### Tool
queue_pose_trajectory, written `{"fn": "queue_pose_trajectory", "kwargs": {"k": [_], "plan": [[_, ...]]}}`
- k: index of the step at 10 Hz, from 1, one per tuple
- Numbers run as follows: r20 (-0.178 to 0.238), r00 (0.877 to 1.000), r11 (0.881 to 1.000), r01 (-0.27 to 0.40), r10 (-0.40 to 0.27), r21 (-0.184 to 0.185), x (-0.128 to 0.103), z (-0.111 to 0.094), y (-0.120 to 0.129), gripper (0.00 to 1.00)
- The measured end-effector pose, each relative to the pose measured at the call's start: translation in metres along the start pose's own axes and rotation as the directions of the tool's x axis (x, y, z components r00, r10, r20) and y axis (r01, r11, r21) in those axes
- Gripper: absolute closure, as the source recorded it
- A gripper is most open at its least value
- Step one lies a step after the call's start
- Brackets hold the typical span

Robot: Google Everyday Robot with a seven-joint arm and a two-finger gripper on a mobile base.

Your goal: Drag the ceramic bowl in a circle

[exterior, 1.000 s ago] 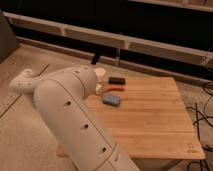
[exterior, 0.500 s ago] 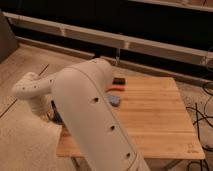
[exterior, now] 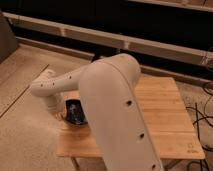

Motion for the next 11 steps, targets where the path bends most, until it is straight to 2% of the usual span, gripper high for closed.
{"fn": "queue_pose_trajectory", "kwargs": {"k": [2,4,6,8,9,10,11], "plan": [[-0.031,0.998,0.998,-0.063,0.063,0.005,-0.018,0.006,-0.028,1.0],[-0.054,0.994,0.995,-0.093,0.095,0.026,-0.035,0.01,-0.05,1.0],[-0.071,0.993,0.993,-0.093,0.099,0.078,-0.065,0.009,-0.065,1.0],[-0.072,0.996,0.991,-0.046,0.055,0.124,-0.096,0.003,-0.058,1.0],[-0.071,0.997,0.991,-0.006,0.016,0.137,-0.112,0.0,-0.042,1.0],[-0.07,0.997,0.99,0.025,-0.016,0.137,-0.121,0.0,-0.026,1.0],[-0.067,0.997,0.992,0.057,-0.05,0.112,-0.13,-0.001,-0.001,1.0]]}}
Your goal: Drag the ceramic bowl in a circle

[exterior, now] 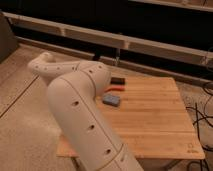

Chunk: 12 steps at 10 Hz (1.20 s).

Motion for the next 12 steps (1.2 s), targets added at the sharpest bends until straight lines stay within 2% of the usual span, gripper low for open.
{"fn": "queue_pose_trajectory", "kwargs": {"k": [2,4,6,9,12], "plan": [[0.024,0.997,0.995,0.076,-0.075,-0.06,-0.008,-0.009,0.052,1.0],[0.06,0.991,0.987,0.124,-0.118,-0.105,-0.003,-0.02,0.08,1.0],[0.103,0.983,0.976,0.167,-0.153,-0.143,0.014,-0.031,0.101,1.0],[0.148,0.977,0.967,0.181,-0.156,-0.18,0.055,-0.04,0.104,1.0],[0.174,0.98,0.975,0.13,-0.099,-0.179,0.094,-0.043,0.071,1.0]]}}
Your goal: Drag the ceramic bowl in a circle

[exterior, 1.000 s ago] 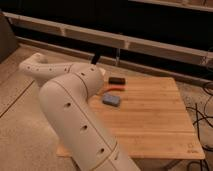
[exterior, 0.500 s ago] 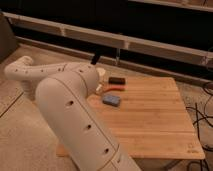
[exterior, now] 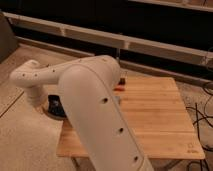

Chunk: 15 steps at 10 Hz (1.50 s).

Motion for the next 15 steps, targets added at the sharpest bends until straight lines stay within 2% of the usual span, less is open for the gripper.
{"fn": "queue_pose_trajectory", "kwargs": {"k": [2,4,7,8,10,11,13,15], "plan": [[0.02,0.998,0.998,-0.061,0.06,0.011,0.022,-0.009,-0.027,1.0],[0.03,0.991,0.991,-0.134,0.134,0.01,0.038,-0.013,-0.055,1.0],[0.025,0.966,0.966,-0.257,0.258,-0.026,0.05,-0.012,-0.097,1.0],[0.017,0.955,0.955,-0.296,0.297,-0.034,0.049,-0.009,-0.112,1.0],[0.001,0.94,0.94,-0.341,0.341,-0.034,0.04,-0.005,-0.14,1.0],[-0.006,0.937,0.937,-0.349,0.349,-0.027,0.037,-0.003,-0.148,1.0],[-0.033,0.933,0.933,-0.359,0.36,0.013,0.021,0.0,-0.17,1.0],[-0.049,0.938,0.939,-0.341,0.343,0.05,0.002,0.002,-0.176,1.0]]}}
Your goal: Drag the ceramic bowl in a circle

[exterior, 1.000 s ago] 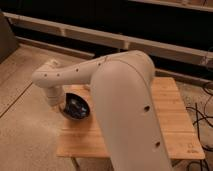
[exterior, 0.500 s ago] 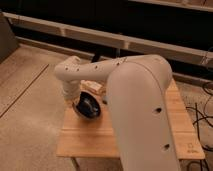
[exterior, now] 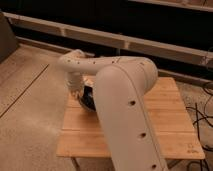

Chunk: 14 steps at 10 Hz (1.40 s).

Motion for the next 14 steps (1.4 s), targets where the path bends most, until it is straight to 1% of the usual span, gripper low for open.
{"fn": "queue_pose_trajectory", "kwargs": {"k": [2,3,4,6,8,9,10,11,12,14], "plan": [[-0.011,0.998,0.998,0.055,-0.054,0.036,-0.02,0.0,0.02,1.0],[-0.011,0.997,0.996,0.082,-0.082,0.045,-0.026,0.0,0.033,1.0],[-0.012,0.992,0.991,0.124,-0.123,0.046,-0.031,0.0,0.054,1.0],[-0.013,0.982,0.981,0.187,-0.187,0.043,-0.032,0.003,0.085,1.0],[-0.022,0.969,0.968,0.248,-0.247,0.033,-0.023,0.011,0.112,1.0],[-0.026,0.964,0.963,0.267,-0.266,0.027,-0.017,0.015,0.121,1.0],[-0.029,0.96,0.96,0.28,-0.28,0.016,-0.011,0.018,0.128,1.0],[-0.032,0.952,0.952,0.305,-0.305,-0.003,0.0,0.022,0.141,1.0],[-0.034,0.945,0.946,0.325,-0.326,-0.012,0.009,0.024,0.149,1.0],[-0.04,0.92,0.921,0.388,-0.389,-0.024,0.04,0.028,0.164,1.0]]}}
